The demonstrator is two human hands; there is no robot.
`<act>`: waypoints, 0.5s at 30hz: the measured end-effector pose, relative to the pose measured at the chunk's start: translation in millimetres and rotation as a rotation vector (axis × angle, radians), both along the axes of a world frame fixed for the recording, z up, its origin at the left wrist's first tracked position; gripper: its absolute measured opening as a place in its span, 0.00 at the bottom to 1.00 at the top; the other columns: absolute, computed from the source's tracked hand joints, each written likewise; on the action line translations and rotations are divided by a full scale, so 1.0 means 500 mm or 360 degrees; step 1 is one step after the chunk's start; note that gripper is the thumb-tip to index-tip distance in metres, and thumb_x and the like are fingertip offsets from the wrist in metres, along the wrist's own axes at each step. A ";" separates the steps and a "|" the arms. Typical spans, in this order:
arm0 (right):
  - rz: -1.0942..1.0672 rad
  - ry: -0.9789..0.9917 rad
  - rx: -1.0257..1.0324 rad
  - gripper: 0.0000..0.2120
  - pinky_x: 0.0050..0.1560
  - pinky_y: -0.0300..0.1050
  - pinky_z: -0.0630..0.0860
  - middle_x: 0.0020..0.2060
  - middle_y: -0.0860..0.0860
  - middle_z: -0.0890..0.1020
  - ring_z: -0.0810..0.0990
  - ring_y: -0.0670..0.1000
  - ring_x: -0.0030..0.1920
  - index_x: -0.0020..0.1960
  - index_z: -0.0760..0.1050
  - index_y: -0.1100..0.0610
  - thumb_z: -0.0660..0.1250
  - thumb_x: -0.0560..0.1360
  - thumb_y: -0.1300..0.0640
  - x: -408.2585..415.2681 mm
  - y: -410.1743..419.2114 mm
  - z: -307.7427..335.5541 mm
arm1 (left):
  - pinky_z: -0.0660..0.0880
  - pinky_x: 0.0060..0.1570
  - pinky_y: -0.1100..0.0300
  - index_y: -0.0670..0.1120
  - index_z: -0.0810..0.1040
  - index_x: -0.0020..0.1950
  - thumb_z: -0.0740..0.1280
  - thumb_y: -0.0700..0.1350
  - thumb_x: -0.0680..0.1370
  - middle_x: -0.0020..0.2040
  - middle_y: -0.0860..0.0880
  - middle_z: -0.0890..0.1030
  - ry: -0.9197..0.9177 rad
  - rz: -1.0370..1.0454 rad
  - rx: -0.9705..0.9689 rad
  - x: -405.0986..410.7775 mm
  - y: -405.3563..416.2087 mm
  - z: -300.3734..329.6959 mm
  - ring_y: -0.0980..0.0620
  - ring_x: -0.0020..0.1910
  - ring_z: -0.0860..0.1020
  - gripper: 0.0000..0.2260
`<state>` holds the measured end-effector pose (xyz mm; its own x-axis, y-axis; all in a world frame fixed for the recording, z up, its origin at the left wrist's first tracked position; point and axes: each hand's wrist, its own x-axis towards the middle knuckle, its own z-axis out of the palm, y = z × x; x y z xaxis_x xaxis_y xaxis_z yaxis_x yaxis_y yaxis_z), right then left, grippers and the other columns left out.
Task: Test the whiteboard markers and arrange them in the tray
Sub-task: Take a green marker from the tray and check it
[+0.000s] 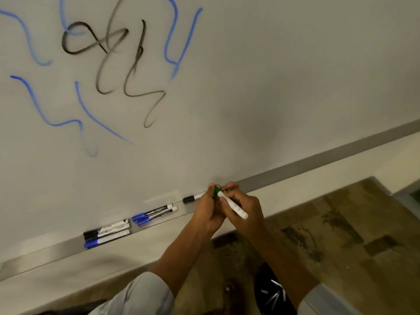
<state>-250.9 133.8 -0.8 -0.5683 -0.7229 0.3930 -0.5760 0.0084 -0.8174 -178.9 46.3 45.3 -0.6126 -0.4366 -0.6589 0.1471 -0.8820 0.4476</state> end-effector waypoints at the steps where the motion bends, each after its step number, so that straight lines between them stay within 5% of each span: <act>1: 0.0025 -0.0028 0.0037 0.09 0.38 0.29 0.77 0.39 0.51 0.86 0.80 0.41 0.35 0.50 0.81 0.60 0.72 0.74 0.55 -0.006 0.011 -0.009 | 0.76 0.57 0.46 0.41 0.78 0.49 0.57 0.51 0.83 0.51 0.39 0.83 -0.0098 -0.0034 -0.0021 0.001 0.007 -0.011 0.41 0.54 0.81 0.16; 8: -0.0229 -0.1229 0.0355 0.06 0.43 0.40 0.82 0.43 0.51 0.86 0.86 0.49 0.43 0.50 0.83 0.56 0.70 0.76 0.55 -0.058 0.160 -0.030 | 0.78 0.43 0.51 0.41 0.79 0.46 0.63 0.48 0.81 0.45 0.42 0.84 -0.0558 -0.0370 -0.0149 -0.040 0.098 -0.089 0.44 0.47 0.82 0.12; 12: -0.0665 -0.1825 0.0140 0.08 0.37 0.43 0.80 0.42 0.52 0.86 0.83 0.52 0.42 0.41 0.85 0.53 0.69 0.76 0.56 -0.062 0.296 -0.073 | 0.80 0.53 0.45 0.38 0.81 0.54 0.70 0.50 0.76 0.48 0.39 0.85 -0.0739 -0.0532 -0.0194 -0.060 0.156 -0.161 0.43 0.47 0.83 0.15; 15: -0.0903 -0.1955 0.0249 0.13 0.43 0.46 0.80 0.42 0.52 0.85 0.82 0.50 0.43 0.44 0.84 0.55 0.67 0.78 0.48 -0.061 0.384 -0.095 | 0.81 0.38 0.54 0.38 0.80 0.54 0.71 0.47 0.76 0.48 0.38 0.84 -0.0785 -0.0726 -0.0250 -0.075 0.219 -0.180 0.45 0.39 0.82 0.14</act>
